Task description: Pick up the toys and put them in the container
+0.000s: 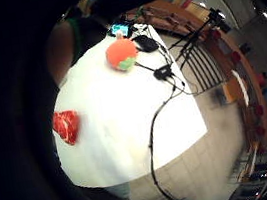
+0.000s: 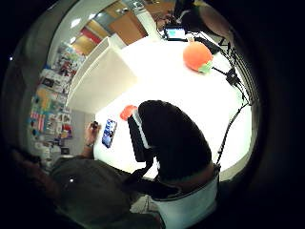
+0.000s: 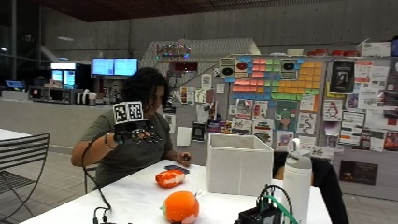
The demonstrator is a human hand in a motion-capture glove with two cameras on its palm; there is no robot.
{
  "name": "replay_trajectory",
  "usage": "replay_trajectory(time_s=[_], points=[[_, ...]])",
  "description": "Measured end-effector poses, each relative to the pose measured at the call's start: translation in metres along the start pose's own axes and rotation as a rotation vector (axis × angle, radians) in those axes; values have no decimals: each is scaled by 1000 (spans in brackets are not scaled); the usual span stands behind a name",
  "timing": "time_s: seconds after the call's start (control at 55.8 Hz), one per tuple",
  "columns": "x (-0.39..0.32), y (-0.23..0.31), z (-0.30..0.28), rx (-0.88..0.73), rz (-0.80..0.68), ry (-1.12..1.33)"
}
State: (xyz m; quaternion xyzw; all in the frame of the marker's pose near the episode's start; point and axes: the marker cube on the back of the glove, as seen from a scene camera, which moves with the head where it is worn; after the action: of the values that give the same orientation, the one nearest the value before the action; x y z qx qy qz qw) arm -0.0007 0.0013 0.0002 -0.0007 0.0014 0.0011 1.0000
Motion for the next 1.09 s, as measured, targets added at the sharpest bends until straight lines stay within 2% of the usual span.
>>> replay_trajectory(time_s=[0.359, 0.502, 0.753, 0.968, 1.04, 1.094], points=[[4, -2, 9, -28, 14, -13], [8, -22, 21, -18, 28, -13], [20, -119, 91, 16, 120, -129], [41, -201, 164, -128, 207, -5], [51, -216, 192, -197, 242, 18], [52, -222, 210, -191, 231, 55]])
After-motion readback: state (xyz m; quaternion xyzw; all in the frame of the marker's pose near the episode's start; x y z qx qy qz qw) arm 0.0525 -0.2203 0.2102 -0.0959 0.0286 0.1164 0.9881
